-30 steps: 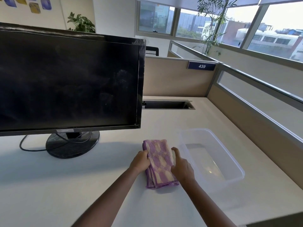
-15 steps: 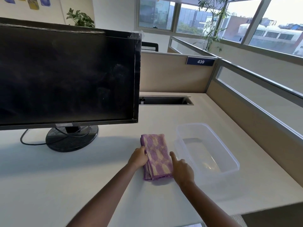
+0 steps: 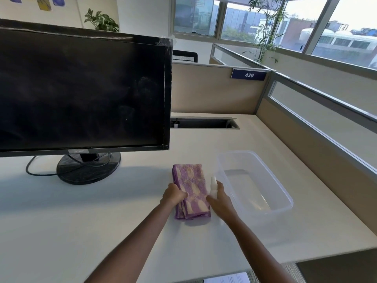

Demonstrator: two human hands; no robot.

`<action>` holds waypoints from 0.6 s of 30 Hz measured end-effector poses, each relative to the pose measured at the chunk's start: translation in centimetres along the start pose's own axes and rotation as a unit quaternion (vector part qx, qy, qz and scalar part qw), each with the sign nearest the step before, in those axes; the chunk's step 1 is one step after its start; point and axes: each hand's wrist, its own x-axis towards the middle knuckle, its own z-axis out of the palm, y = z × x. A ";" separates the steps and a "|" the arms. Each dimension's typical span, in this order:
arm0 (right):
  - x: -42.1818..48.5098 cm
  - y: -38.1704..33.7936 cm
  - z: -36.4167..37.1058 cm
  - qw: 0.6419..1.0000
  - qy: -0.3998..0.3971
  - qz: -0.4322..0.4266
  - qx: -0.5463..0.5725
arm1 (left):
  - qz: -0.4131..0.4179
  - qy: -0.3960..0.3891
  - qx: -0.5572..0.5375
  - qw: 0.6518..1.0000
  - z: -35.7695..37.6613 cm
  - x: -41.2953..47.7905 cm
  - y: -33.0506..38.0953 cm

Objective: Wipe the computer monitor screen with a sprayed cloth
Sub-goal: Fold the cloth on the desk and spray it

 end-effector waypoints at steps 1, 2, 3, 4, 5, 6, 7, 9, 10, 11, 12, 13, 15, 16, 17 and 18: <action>0.0 -0.1 0.0 1.000 0.014 -0.016 -0.007 | -0.004 0.001 -0.008 1.000 0.1 0.0 0.0; 0.0 -0.2 0.1 0.999 0.030 -0.033 -0.014 | -0.006 0.002 -0.017 1.000 0.2 0.0 -0.1; 0.0 -0.3 0.1 0.997 0.047 -0.050 -0.020 | -0.006 0.002 -0.028 1.000 0.2 0.1 -0.1; -0.1 -0.3 0.1 0.996 0.063 -0.065 -0.026 | -0.006 0.004 -0.043 0.999 0.2 0.1 -0.1; -0.1 -0.3 0.1 0.993 0.078 -0.079 -0.029 | -0.006 0.007 -0.059 0.998 0.2 0.1 -0.1; 0.0 -0.3 0.1 0.991 0.093 -0.090 -0.030 | -0.007 0.015 -0.075 0.997 0.1 0.2 -0.1; 0.1 -0.2 0.1 0.989 0.106 -0.101 -0.028 | -0.005 0.028 -0.085 0.996 -0.1 0.3 -0.1; 0.4 -0.2 0.0 0.986 0.122 -0.115 -0.023 | 0.016 0.059 -0.083 0.995 -0.5 0.1 -0.1; 0.5 -0.2 0.0 0.985 0.126 -0.118 -0.022 | 0.030 0.075 -0.082 0.993 -0.8 0.0 0.0; 0.7 -0.2 0.0 0.984 0.129 -0.119 -0.021 | 0.043 0.088 -0.081 0.992 -1.1 -0.2 0.1; 0.8 -0.2 0.1 0.984 0.132 -0.119 -0.020 | 0.053 0.101 -0.087 0.990 -1.4 -0.2 0.1; 1.0 -0.2 0.2 0.984 0.135 -0.118 -0.017 | 0.062 0.112 -0.088 0.988 -1.6 -0.2 0.1; 1.3 -0.2 0.4 0.984 0.138 -0.109 -0.009 | 0.076 0.129 -0.098 0.984 -2.2 -0.4 0.3; 1.4 -0.2 0.5 0.985 0.138 -0.103 -0.005 | 0.081 0.136 -0.101 0.982 -2.4 -0.5 0.4; 1.5 -0.3 0.6 0.986 0.137 -0.098 -0.001 | 0.084 0.144 -0.110 0.980 -2.6 -0.4 0.5; 1.5 -0.3 0.7 0.986 0.136 -0.096 0.001 | 0.085 0.148 -0.117 0.978 -2.8 -0.4 0.5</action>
